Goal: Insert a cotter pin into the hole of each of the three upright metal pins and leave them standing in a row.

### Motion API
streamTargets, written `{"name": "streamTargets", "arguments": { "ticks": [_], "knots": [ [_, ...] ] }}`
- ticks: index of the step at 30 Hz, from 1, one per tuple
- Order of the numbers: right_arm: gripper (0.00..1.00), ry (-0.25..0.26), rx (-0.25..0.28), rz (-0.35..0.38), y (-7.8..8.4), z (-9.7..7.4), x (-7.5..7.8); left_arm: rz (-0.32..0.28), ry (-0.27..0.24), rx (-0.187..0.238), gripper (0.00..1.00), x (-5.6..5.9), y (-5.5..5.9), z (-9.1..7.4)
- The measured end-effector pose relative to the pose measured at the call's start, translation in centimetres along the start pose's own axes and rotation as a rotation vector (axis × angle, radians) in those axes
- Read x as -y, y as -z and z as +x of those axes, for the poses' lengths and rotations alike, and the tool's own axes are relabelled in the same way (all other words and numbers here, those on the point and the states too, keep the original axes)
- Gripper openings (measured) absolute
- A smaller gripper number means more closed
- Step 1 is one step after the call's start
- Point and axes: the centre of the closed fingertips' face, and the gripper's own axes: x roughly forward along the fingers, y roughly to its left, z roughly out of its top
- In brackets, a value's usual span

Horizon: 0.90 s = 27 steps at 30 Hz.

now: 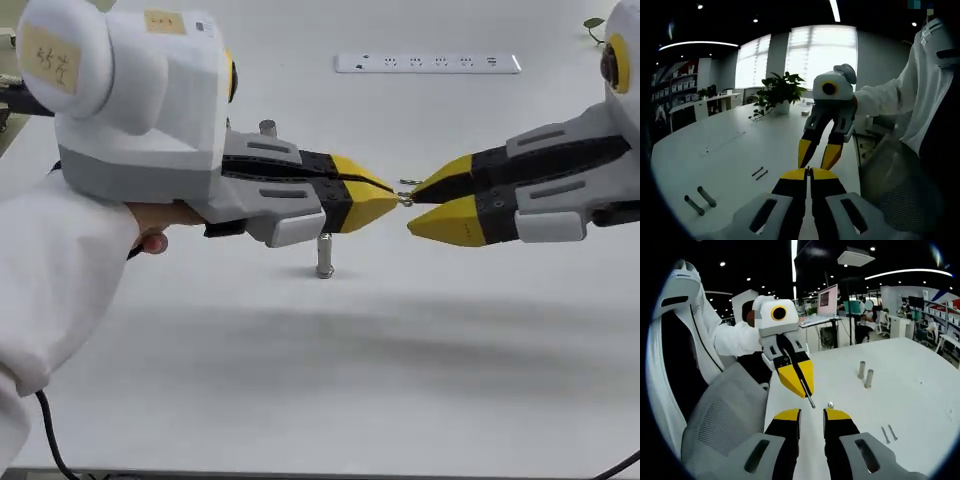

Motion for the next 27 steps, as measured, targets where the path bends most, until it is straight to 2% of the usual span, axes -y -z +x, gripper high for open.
{"name": "streamTargets", "arguments": {
  "ticks": [3,6,14,19,24,25,26,27],
  "knots": [
    [0.11,-0.015,-0.001,0.001,-0.1,0.2,-0.5,0.025,0.01,-0.009,0.0,0.6,-0.1,0.3],
    [0.08,-0.024,-0.01,-0.01,-0.2,0.2,-0.8,0.035,0.03,0.005,0.0,1.3,-0.5,0.4],
    [0.0,-0.048,-0.006,-0.017,-0.4,0.2,-0.9,0.069,0.046,-0.017,0.0,1.8,-0.6,0.6],
    [0.0,-0.057,-0.031,-0.027,0.0,0.3,-1.1,0.078,0.063,-0.048,0.0,1.7,0.3,0.5],
    [0.0,-0.075,-0.064,-0.038,0.7,0.5,-1.5,0.114,0.089,-0.089,0.0,2.2,1.1,0.5],
    [0.0,-0.075,-0.067,-0.041,0.7,0.5,-1.5,0.11,0.088,-0.096,0.0,2.2,1.2,0.6],
    [0.0,-0.078,-0.071,-0.042,0.8,0.5,-1.6,0.077,0.087,-0.119,0.0,2.3,1.7,0.6],
    [0.0,-0.08,-0.073,-0.039,0.9,0.5,-1.6,0.086,0.088,-0.117,0.0,2.2,1.7,0.7]
  ]
}}
